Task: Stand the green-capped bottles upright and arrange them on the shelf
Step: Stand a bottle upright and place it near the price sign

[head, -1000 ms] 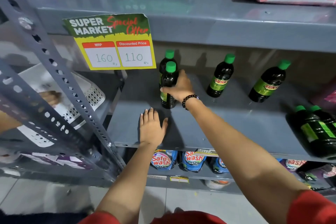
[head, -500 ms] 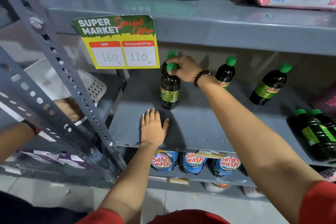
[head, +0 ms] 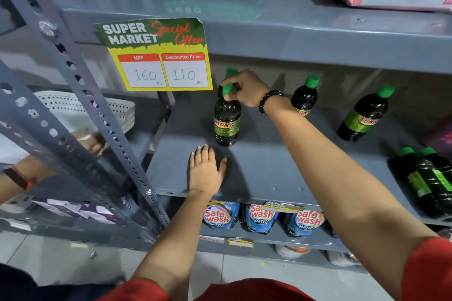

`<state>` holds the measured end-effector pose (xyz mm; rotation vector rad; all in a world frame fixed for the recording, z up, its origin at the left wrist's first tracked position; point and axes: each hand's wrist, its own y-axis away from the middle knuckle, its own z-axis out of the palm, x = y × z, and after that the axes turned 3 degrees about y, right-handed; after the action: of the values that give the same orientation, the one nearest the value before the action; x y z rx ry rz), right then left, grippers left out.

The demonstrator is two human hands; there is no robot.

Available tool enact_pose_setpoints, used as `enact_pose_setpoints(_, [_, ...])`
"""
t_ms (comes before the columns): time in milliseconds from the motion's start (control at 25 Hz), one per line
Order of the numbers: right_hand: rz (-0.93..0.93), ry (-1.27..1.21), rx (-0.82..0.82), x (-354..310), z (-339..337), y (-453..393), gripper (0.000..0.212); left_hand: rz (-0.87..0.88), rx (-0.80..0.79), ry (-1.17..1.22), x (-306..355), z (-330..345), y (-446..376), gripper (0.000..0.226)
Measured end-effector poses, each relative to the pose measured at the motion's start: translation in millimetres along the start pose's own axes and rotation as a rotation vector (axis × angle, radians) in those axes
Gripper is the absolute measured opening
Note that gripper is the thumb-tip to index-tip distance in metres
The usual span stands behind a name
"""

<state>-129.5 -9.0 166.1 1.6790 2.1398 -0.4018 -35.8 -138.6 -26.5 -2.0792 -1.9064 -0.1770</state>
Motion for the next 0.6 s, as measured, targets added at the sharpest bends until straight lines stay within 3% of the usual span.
enact_pose_setpoints(600, [-0.008,-0.080,-0.014,4.2,6.4,0.4,0.050,0.012,0.007,0.020,2.1,-3.6,1.2,0.054])
